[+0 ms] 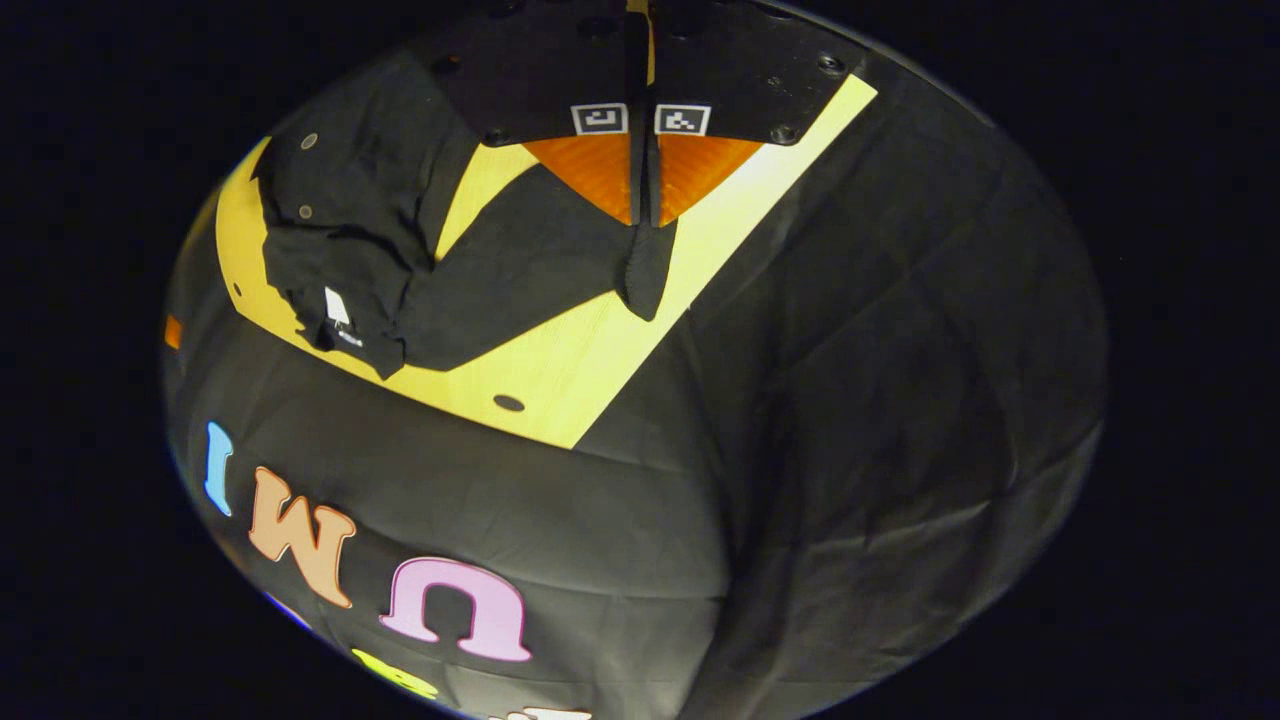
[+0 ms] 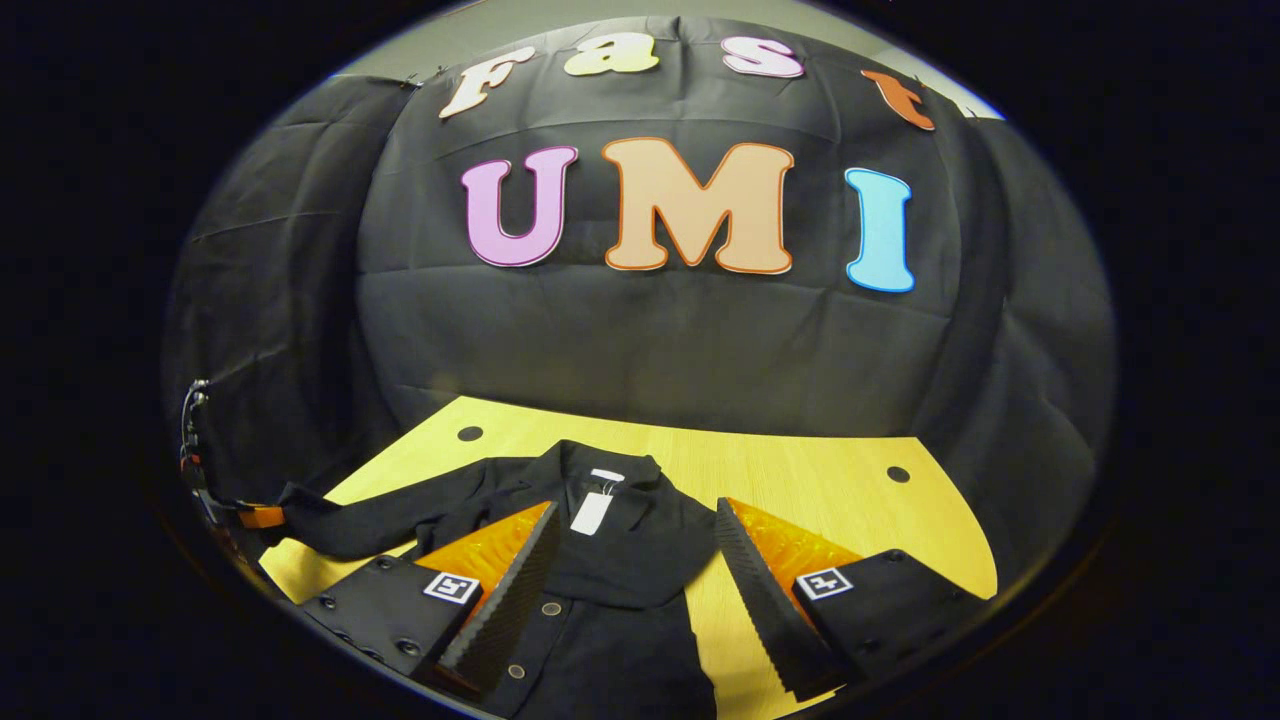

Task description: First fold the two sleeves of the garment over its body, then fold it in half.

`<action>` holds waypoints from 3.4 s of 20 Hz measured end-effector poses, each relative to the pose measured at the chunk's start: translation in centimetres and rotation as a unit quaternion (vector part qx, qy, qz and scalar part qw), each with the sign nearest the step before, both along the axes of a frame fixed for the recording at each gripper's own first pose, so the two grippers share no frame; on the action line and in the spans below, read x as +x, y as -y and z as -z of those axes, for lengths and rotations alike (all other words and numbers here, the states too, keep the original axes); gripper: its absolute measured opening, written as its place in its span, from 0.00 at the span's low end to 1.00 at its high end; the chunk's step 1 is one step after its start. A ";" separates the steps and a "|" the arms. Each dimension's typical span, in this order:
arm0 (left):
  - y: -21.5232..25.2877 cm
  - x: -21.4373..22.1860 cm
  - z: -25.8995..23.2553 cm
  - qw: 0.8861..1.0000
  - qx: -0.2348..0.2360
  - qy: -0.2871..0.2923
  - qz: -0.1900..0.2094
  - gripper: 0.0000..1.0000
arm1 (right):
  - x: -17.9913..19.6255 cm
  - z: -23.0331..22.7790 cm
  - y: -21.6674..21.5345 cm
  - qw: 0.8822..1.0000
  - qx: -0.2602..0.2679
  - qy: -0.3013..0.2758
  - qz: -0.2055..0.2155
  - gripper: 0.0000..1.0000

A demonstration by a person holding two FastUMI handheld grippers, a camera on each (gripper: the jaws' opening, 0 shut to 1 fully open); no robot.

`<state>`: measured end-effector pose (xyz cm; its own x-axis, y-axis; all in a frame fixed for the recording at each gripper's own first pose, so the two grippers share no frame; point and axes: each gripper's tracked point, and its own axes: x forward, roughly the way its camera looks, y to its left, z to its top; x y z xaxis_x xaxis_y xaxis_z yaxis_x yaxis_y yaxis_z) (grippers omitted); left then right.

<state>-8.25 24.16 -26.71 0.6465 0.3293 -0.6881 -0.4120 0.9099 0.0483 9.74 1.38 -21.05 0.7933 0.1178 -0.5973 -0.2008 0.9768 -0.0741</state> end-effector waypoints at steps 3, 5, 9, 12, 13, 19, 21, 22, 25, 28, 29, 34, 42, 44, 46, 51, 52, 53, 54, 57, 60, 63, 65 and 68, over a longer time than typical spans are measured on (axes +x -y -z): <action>1.5 2.5 -2.6 1.000 0.002 0.028 0.011 0.00 | -0.3 -0.1 1.7 1.000 0.007 -0.001 0.009 0.99; 3.2 4.4 -4.0 0.998 0.009 0.047 0.031 0.00 | -0.5 0.0 3.3 1.000 0.007 -0.003 0.018 0.99; 5.7 7.7 -6.3 0.995 0.016 0.075 0.060 0.00 | -0.9 -0.7 5.6 1.000 0.009 0.003 0.028 0.99; 7.2 9.9 -7.8 0.993 0.020 0.092 0.075 0.00 | -1.1 -1.4 7.6 0.999 0.008 0.008 0.037 0.99; 7.8 10.6 -8.2 0.992 0.021 0.096 0.081 0.00 | -1.2 -1.6 8.2 0.999 0.011 0.010 0.041 0.99; 13.4 14.1 -10.2 0.982 0.026 0.121 0.143 0.00 | -2.1 -1.4 11.6 0.998 0.022 0.010 0.062 0.99; 15.9 15.2 -10.6 0.978 0.023 0.127 0.164 0.00 | -2.4 -1.3 12.6 0.997 0.026 0.007 0.066 0.99; 17.1 15.7 -10.6 0.976 0.020 0.128 0.173 0.00 | -2.5 -1.1 13.1 0.997 0.028 0.007 0.068 0.99; 20.5 16.9 -10.5 0.972 0.013 0.129 0.196 0.00 | -2.6 -1.1 14.7 0.997 0.032 0.008 0.074 0.99; 23.5 18.1 -10.0 0.968 0.009 0.127 0.217 0.00 | -2.6 -0.9 16.5 0.996 0.034 0.008 0.082 0.99; 24.8 18.3 -9.8 0.966 0.006 0.125 0.225 0.00 | -2.7 -0.9 17.1 0.996 0.036 0.007 0.084 0.99; 30.1 19.2 -7.7 0.960 -0.004 0.102 0.261 0.00 | -3.2 -0.7 20.3 0.994 0.039 0.004 0.103 0.98; 35.3 19.6 -2.9 0.952 -0.010 0.046 0.302 0.00 | -4.2 -0.7 24.7 0.991 0.033 -0.001 0.133 0.98; 36.4 19.3 -1.0 0.950 -0.012 0.022 0.311 0.00 | -4.5 -0.6 25.5 0.990 0.032 -0.003 0.139 0.98; 36.9 19.2 0.3 0.948 0.000 0.004 0.318 0.00 | -4.9 -0.1 26.0 0.989 0.030 -0.006 0.143 0.98; 40.0 20.3 -1.0 0.937 -0.005 0.055 0.346 1.00 | -5.5 0.3 26.5 0.990 0.029 -0.012 0.135 0.98; 40.1 20.8 -2.3 0.935 0.006 0.073 0.346 0.90 | -5.4 0.5 26.4 0.991 0.030 -0.012 0.130 0.98; 39.9 20.9 -3.3 0.934 0.018 0.084 0.345 0.96 | -5.5 0.4 26.2 0.992 0.033 -0.012 0.124 0.98; 39.5 20.6 -4.1 0.934 0.029 0.091 0.344 0.96 | -5.5 0.5 25.8 0.992 0.037 -0.013 0.117 0.98; 38.1 19.0 -6.1 0.938 0.040 0.105 0.327 0.94 | -5.5 0.4 24.4 0.994 0.048 -0.010 0.094 0.98; 35.3 16.5 -7.4 0.948 0.042 0.113 0.296 0.95 | -6.2 0.4 22.5 0.996 0.052 -0.007 0.074 0.98; 31.5 13.4 -8.5 0.952 0.055 0.118 0.276 0.94 | -7.9 0.1 19.8 0.997 0.054 -0.002 0.062 0.98; 28.8 10.6 -8.4 0.956 0.060 0.105 0.267 0.94 | -9.1 0.3 18.1 0.997 0.055 -0.007 0.060 0.97; 24.9 6.8 -8.2 0.962 0.068 0.089 0.250 0.94 | -11.3 0.9 15.5 0.997 0.055 -0.017 0.051 0.97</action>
